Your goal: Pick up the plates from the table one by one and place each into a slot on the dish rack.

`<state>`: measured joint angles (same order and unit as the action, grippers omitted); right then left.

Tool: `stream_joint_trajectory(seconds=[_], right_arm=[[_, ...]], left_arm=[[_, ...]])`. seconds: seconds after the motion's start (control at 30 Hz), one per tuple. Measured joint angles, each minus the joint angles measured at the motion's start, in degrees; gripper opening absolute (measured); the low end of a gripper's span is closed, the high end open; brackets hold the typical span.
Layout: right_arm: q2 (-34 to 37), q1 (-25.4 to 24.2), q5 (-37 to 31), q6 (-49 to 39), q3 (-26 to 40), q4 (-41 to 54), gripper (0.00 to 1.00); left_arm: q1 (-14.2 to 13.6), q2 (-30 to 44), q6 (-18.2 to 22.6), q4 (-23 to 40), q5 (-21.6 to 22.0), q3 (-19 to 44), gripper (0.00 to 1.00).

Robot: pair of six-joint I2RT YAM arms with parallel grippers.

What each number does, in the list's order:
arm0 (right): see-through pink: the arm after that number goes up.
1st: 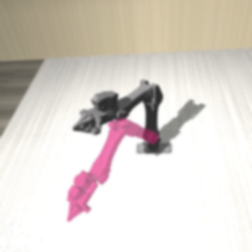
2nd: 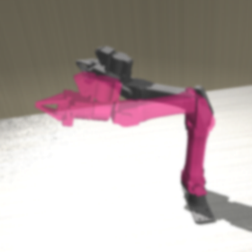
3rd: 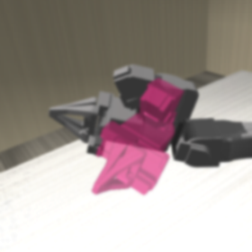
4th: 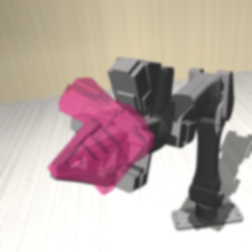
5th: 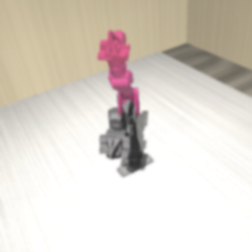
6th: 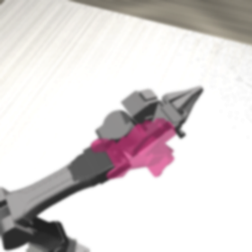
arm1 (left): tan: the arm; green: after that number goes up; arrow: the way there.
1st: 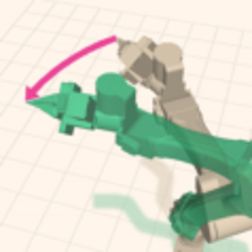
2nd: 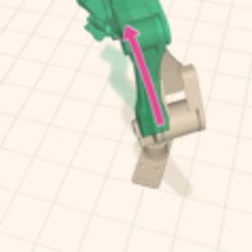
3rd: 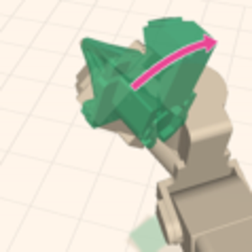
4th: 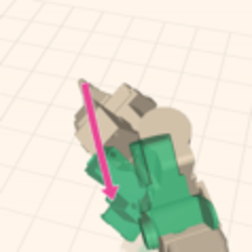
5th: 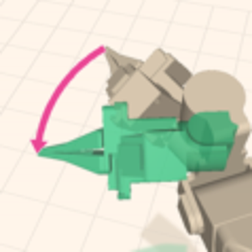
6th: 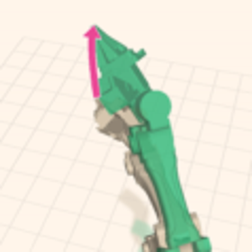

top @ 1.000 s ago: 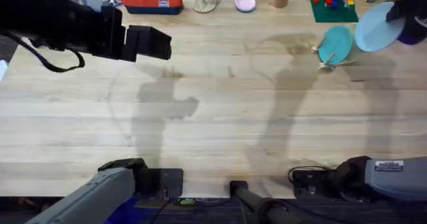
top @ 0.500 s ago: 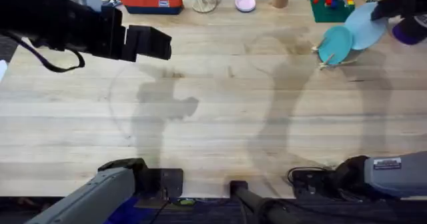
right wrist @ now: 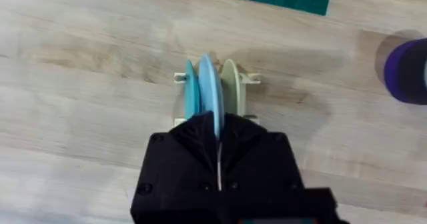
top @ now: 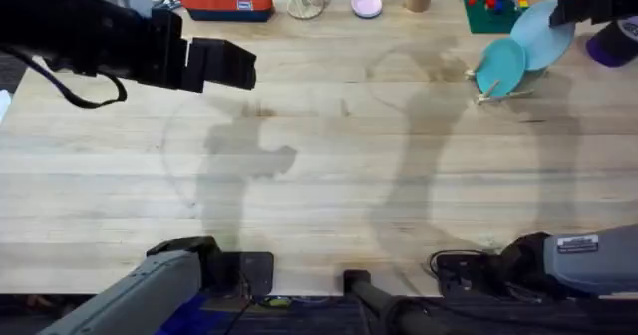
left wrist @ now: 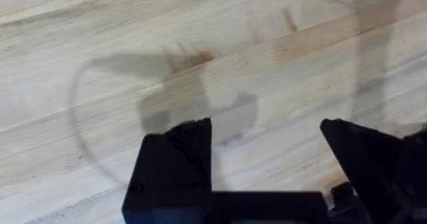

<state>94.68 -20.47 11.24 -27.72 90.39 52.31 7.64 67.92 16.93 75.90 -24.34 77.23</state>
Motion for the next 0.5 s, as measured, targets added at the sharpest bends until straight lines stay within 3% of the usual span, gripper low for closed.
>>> stream_joint_trajectory(seconds=[0.5], right_arm=[[0.1,0.0,-1.2,-0.2,0.0,0.0,0.029]], left_arm=[[0.0,0.0,0.0,0.0,0.0,0.0,0.994]])
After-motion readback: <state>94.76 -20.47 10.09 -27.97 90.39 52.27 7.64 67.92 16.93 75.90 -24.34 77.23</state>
